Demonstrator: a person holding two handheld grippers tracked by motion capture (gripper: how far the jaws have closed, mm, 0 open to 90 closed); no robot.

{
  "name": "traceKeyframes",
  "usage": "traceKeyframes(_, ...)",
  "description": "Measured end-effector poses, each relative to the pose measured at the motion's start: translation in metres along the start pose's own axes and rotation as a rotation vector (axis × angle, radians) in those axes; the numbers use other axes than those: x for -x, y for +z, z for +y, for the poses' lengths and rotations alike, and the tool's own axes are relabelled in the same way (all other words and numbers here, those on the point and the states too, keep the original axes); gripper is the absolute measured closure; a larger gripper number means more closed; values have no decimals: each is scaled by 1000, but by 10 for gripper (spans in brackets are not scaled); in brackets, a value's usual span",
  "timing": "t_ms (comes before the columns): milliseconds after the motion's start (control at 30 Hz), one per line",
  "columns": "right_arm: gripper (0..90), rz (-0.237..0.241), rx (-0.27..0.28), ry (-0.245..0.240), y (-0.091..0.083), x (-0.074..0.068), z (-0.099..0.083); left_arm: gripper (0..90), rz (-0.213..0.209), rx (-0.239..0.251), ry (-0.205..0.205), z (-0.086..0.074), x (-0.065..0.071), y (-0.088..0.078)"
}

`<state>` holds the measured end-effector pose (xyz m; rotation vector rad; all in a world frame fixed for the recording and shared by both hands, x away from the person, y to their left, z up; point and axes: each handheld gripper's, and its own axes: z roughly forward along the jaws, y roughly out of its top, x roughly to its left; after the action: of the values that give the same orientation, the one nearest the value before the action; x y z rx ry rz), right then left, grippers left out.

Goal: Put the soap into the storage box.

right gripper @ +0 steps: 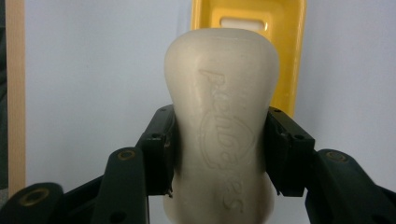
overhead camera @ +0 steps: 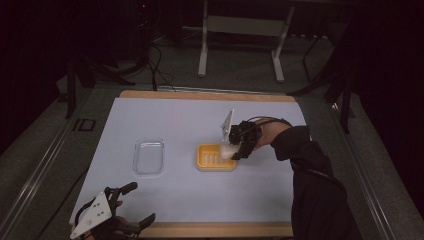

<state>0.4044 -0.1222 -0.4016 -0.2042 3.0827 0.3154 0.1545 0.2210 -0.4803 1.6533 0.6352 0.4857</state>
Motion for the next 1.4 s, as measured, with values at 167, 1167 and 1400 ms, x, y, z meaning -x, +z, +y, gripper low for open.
traceKeyframes(167,496,4,44,-17,-1,2,9,1,-2,3,0,0,1,0)
traceKeyframes(1167,496,5,203,-13,23,24,18,1,24,4,1,-2,3,-10)
traceKeyframes(1400,496,14,241,0,40,30,10,1,26,1,3,-2,4,-11)
